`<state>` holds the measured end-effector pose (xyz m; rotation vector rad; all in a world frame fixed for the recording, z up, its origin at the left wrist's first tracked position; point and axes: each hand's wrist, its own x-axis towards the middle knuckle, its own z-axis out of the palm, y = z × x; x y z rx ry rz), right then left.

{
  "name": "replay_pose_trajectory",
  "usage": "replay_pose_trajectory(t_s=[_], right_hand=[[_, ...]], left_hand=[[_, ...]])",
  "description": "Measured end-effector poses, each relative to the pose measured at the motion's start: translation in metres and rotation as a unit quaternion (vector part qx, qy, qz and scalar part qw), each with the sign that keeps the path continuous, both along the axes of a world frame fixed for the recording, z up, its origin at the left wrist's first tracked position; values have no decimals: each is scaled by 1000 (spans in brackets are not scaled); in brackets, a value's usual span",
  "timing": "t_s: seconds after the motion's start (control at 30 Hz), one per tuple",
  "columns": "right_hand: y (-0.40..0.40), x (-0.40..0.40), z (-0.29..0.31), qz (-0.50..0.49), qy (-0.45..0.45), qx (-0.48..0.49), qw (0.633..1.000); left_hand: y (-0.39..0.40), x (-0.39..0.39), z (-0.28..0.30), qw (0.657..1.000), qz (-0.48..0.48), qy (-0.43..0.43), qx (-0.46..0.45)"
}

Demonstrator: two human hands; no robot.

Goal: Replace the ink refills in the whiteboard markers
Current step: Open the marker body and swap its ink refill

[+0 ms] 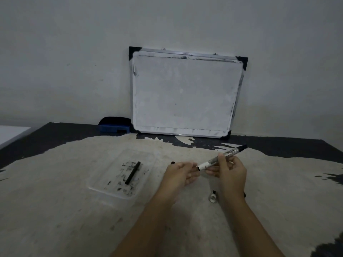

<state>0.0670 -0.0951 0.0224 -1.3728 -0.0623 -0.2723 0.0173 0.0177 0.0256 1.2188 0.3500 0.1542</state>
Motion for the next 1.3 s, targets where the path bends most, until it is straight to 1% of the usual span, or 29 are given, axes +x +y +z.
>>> replay_pose_trajectory(t_s=[0.07, 0.17, 0.2, 0.23, 0.3, 0.33, 0.37, 0.4, 0.47, 0.53, 0.6, 0.67, 0.7, 0.73, 0.77, 0.83, 0.87, 0.97, 1.0, 1.07, 1.13, 1.3], right_hand=[[3, -6, 11, -35, -107, -73, 991], [6, -17, 35, -94, -294, -116, 944], [7, -18, 35, -105, -330, -131, 929], [8, -18, 31, -102, -340, -157, 922], [11, -19, 18, -67, -287, -226, 929], [12, -19, 13, -50, -261, -237, 935], [13, -17, 11, -43, -251, -221, 942], [13, -16, 14, -48, -255, -189, 947], [12, -16, 23, -79, -285, -149, 943], [12, -15, 21, -77, -291, -170, 938], [13, -18, 16, -64, -265, -199, 941], [13, -19, 22, -102, -286, -152, 941], [12, -19, 27, -123, -309, -125, 935], [12, -18, 30, -127, -326, -118, 929], [12, -17, 30, -117, -330, -141, 926], [13, -18, 18, -84, -267, -219, 934], [13, -18, 14, -77, -239, -226, 941], [12, -13, 15, -97, -236, -164, 953], [10, -12, 18, -97, -219, -133, 962], [7, -8, 17, -89, -152, -69, 982], [6, -6, 13, -81, -80, -28, 993], [2, 1, 9, -40, 7, 47, 998]], left_hand=[[0, 1, 1, 1000, 23, -7, 7], [5, 3, 4, 997, 68, -32, 1], [7, 4, 5, 996, 80, -35, 1], [9, 4, 6, 996, 88, -34, 2], [10, 2, 5, 996, 88, -26, 4], [9, 2, 4, 996, 82, -22, 4], [7, 2, 4, 997, 74, -20, 0], [6, 3, 4, 998, 65, -15, -9], [5, 4, 4, 999, 45, -10, -24], [3, 4, 4, 999, 26, -14, -35], [3, 4, 2, 999, 15, -16, -40], [4, 4, 2, 999, 9, -18, -34], [5, 5, 1, 999, 9, -19, -33], [6, 5, 1, 999, 10, -20, -27], [7, 5, 1, 1000, 11, -18, -21], [6, 3, -1, 1000, 12, -6, -9], [6, 3, -2, 1000, 11, -1, -1], [5, 3, -3, 1000, 12, 15, 10], [5, 3, -2, 1000, 12, 18, 6], [4, 2, 0, 1000, 1, 15, -4], [4, 0, 0, 1000, -13, 8, -11], [2, -2, 1, 999, -32, -29, 5]])
